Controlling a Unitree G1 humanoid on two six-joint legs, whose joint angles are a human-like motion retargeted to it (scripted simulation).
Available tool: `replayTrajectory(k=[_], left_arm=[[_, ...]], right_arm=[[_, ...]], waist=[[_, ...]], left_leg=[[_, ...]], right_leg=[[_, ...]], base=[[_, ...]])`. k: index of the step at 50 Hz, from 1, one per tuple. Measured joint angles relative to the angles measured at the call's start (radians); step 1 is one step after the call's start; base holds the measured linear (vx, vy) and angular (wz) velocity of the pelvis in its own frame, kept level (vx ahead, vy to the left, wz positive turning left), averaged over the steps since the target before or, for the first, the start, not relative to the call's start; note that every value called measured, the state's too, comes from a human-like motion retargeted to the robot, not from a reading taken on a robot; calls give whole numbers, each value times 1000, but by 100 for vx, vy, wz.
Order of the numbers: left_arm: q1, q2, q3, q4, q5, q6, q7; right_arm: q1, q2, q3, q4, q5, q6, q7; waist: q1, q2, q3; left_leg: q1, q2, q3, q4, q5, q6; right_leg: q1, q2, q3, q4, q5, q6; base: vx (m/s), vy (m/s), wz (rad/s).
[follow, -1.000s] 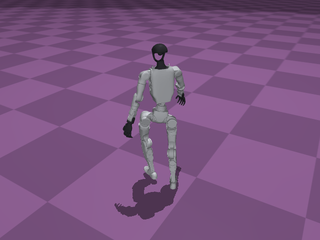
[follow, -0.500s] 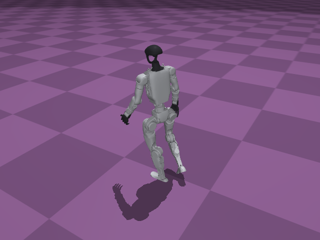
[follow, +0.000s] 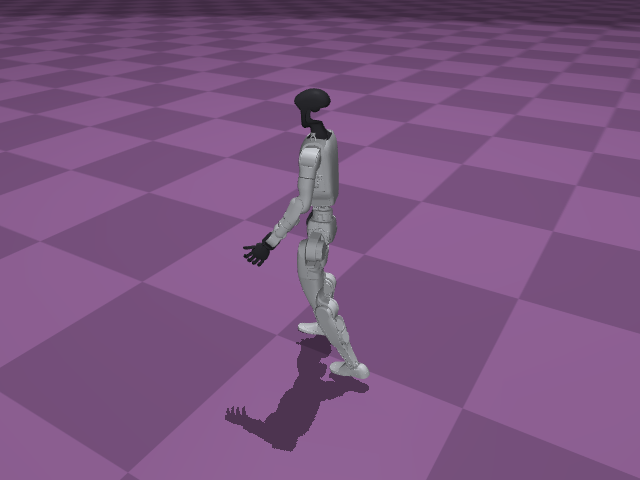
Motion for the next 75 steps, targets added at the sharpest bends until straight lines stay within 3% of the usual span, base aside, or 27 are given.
replayTrajectory(k=[3, 6, 10, 12, 15, 18, 22, 26, 30, 31, 35, 38, 41, 45, 48, 50, 53, 55, 57, 60, 64, 66, 68, 72, 75], left_arm=[[65, -14, 34, 206, 53, 64, 0], [149, -7, 76, 354, 137, 114, -17], [274, 25, 99, 428, 224, 135, -54], [328, 41, 103, 422, 208, 130, -53], [364, 52, 123, 401, 60, 120, 16], [402, 42, 192, 402, 28, 110, 56], [407, 4, 271, 427, 85, 108, 54], [376, -34, 252, 400, 112, 115, -23], [331, -59, 199, 315, 154, 98, -158], [311, -60, 174, 294, 174, 73, -174], [154, -63, 85, 244, 174, 52, -155], [-10, -64, 33, 241, 152, 75, -106], [-183, -68, -14, 246, 132, 78, -76], [-376, -74, -70, 221, 93, 58, -65], [-465, -72, -101, 154, 38, 29, -72], [-499, -67, -116, 93, -10, 7, -80], [-540, -60, -121, 8, -83, 12, -38], [-529, -50, -129, -50, -93, 3, -52], [-492, -45, -134, -91, -84, 5, -77], [-410, -44, -139, -117, -56, 18, -106], [-252, -51, -155, -63, -1, 46, -118], [-164, -57, -156, 0, 42, 67, -110], [-65, -61, -137, 74, 126, 85, -111], [73, -69, -45, 260, 158, 128, -44], [159, -57, 39, 376, 152, 136, 5]], right_arm=[[-75, -17, 27, 32, 38, 14, -4], [-140, -37, 38, 35, 41, 21, -19], [-227, -69, 48, -6, 34, 20, -39], [-274, -86, 64, -44, 40, 28, -49], [-366, -116, 113, -108, 64, 85, -59], [-389, -131, 84, -178, 36, 55, -92], [-369, -134, 49, -236, -2, 15, -95], [-305, -110, 34, -231, -38, 14, -56], [-182, -73, -5, -195, -84, 15, -28], [-143, -64, -20, -184, -79, -18, -4], [-18, -25, -29, -123, -41, -62, 86], [58, 7, -12, -85, -23, -43, 107], [115, 30, 9, -56, -4, -33, 133], [165, 47, 35, -31, 26, -28, 160], [179, 48, 47, -23, 45, -30, 157], [176, 43, 49, -19, 54, -32, 144], [126, 36, 68, -9, 39, 48, 93], [102, 37, 54, -5, 13, 57, 94], [79, 32, 43, -3, -4, 58, 97], [38, 19, 39, -3, -7, 58, 85], [-19, 4, 46, -10, 11, 62, 39], [-52, -4, 57, -18, 35, 63, 19], [-83, -18, 50, -35, 56, 22, 34], [-197, -45, 66, -63, 66, 8, -20], [-292, -60, 80, -89, 62, 3, -57]], waist=[[27, -17, -39], [64, -23, -54], [134, -39, -43], [173, -51, -32], [227, -83, -1], [260, -31, 16], [265, 48, 16], [239, 70, -3], [182, 124, -6], [169, 143, -8], [107, 187, -41], [46, 195, -62], [-12, 201, -57], [-97, 208, -35], [-159, 194, -16], [-201, 165, -1], [-239, 116, 34], [-246, 93, 50], [-236, 87, 46], [-205, 90, 25], [-141, 64, 11], [-114, 33, -5], [-96, 16, -32], [-43, 3, -62], [17, -15, -58]], left_leg=[[-263, -15, 99, 387, 35, 1], [-448, 76, 288, 615, 20, 60], [-542, 212, 556, 644, -90, 160], [-551, 227, 652, 530, -101, 161], [-520, 193, 797, 192, -30, 120], [-433, 210, 948, -163, 44, 39], [-371, 231, 1059, -404, 114, -58], [-334, 215, 964, -430, 122, -75], [-225, 220, 852, -423, 55, -120], [-202, 235, 824, -408, 32, -126], [-172, 262, 690, -378, -16, -85], [-173, 253, 577, -366, -28, -41], [-158, 242, 474, -348, -42, -24], [-125, 231, 349, -329, -59, -25], [-91, 204, 270, -321, -71, -17], [-57, 165, 222, -316, -80, -9], [13, 113, 176, -320, -100, -5], [63, 102, 155, -320, -112, -13], [94, 102, 139, -315, -109, -16], [117, 104, 117, -288, -76, -21], [108, 72, 101, -136, 40, -32], [21, 32, 125, 57, 98, -17], [-125, 15, 186, 304, 128, 11], [-386, 88, 375, 643, 61, 121], [-482, 141, 499, 670, -29, 184]], right_leg=[[8, -30, -69, -6, -31, -26], [40, -39, -136, -16, -63, -48], [81, -48, -192, -19, -96, -68], [91, -56, -209, -19, -105, -66], [101, -78, -240, -42, -100, -29], [159, -11, -285, -39, -119, -27], [253, 77, -348, -33, -129, -49], [310, 90, -401, 9, -87, -88], [362, 104, -456, 153, 36, -162], [348, 107, -456, 240, 66, -180], [150, 136, -341, 644, 113, -204], [-31, 183, -244, 852, 54, -188], [-154, 164, -258, 935, 0, -206], [-249, 149, -282, 830, -84, -217], [-257, 149, -280, 563, -59, -187], [-231, 139, -262, 322, 1, -148], [-197, 115, -250, 29, 76, -52], [-190, 121, -237, -54, 92, 22], [-193, 136, -202, -57, 124, 46], [-158, 151, -180, -57, 158, 16], [-63, 126, -174, -40, 50, 33], [-32, 90, -166, -18, 6, 39], [-21, 64, -162, 7, -26, -2], [-12, 56, -158, 33, -64, -71], [4, 52, -134, 50, -83, -98]], base=[[36, -18, 117], [36, -14, 102], [37, -10, 60], [36, -4, 43], [37, 1, 38], [44, 9, 49], [49, 15, 75], [53, 20, 97], [61, 24, 131], [62, 23, 140], [55, 18, 155], [48, 10, 169], [47, 7, 162], [46, 1, 159], [48, -7, 145], [52, -13, 132], [58, -17, 92], [62, -19, 51], [62, -20, 21], [65, -21, -2], [69, -23, -8], [66, -21, 10], [60, -18, 28], [54, -14, 2], [51, -9, -47]])
